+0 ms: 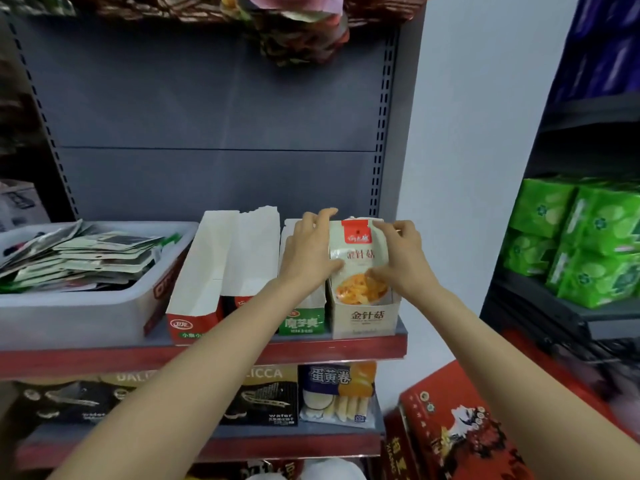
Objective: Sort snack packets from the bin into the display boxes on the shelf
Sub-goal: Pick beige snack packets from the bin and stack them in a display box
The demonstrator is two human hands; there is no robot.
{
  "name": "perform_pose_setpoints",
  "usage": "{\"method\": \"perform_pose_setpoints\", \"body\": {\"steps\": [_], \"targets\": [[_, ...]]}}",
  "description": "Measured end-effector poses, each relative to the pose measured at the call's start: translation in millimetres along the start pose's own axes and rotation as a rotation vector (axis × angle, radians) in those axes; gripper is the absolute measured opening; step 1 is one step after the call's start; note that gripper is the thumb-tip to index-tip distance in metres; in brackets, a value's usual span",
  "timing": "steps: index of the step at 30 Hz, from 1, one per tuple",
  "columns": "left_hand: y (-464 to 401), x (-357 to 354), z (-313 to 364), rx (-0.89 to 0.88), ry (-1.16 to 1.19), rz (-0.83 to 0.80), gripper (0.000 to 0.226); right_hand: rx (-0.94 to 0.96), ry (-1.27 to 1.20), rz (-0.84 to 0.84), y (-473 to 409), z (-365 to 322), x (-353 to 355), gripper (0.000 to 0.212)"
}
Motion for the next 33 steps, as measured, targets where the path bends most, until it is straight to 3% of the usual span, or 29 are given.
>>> {"method": "perform_pose_setpoints", "body": {"steps": [4, 9, 18, 26, 33], "targets": [[4, -3, 4, -0.063, -0.132, -0.036, 0.066, 0.008, 0.162, 0.004, 4, -6, -8, 0.065], [18, 31, -5, -0.107, -0.054, 0.094, 0.048, 0.159, 0.025, 0.096, 11, -45, -13, 0.037], [83, 152, -112, 0.006, -0.053, 0.287, 0.028, 0.207, -0.318, -0.152, 13, -171, -97, 0.024], [143, 260, -268, 0.409, -0.144, 0.360, 0.037, 0.338, -0.259, -0.305, 15, -293, -205, 0.035], [153, 249, -337, 0.591, -0.022, 0.013, 0.053, 0.329, -0.033, -0.487, -3, -331, -266, 0.065]]}}
Point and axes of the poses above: each hand's wrist, its own y-axis away from the middle knuckle, its own x-axis out of the back of the hand, z = x × y, the point moved 8 cm from there along -y, towards the middle knuckle, and after that the axes turned 8 degrees about -x, right-handed, at the moved point
